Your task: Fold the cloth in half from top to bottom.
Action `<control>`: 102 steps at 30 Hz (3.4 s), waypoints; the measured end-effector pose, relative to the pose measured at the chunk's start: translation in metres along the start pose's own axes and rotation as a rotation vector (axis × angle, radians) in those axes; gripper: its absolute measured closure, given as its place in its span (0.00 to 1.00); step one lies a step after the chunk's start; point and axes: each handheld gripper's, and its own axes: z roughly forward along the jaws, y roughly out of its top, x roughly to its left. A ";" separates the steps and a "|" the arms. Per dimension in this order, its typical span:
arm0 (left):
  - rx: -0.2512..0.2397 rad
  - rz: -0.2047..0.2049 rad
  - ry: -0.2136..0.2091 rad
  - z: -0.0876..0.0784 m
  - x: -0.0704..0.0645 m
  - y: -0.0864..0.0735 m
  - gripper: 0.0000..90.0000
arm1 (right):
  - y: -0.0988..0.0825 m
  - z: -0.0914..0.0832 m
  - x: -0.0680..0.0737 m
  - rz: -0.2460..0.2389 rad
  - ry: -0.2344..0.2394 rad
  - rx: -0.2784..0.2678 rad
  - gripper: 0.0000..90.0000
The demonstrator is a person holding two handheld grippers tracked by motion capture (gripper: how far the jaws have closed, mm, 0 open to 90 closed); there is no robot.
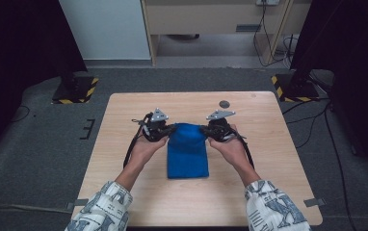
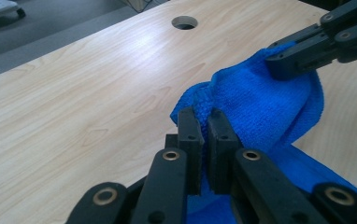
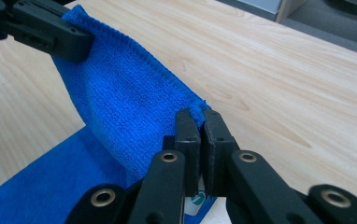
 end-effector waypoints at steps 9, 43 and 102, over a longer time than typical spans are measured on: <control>-0.009 -0.017 -0.032 -0.004 -0.010 -0.014 0.95 | -0.018 -0.004 0.013 -0.030 0.015 0.006 0.96; 0.018 0.001 -0.112 -0.014 -0.044 -0.063 0.94 | -0.060 -0.025 0.039 -0.079 0.041 0.023 0.84; -0.070 -0.021 -0.128 -0.040 -0.060 -0.088 0.30 | -0.086 -0.019 0.056 -0.095 0.060 0.110 0.59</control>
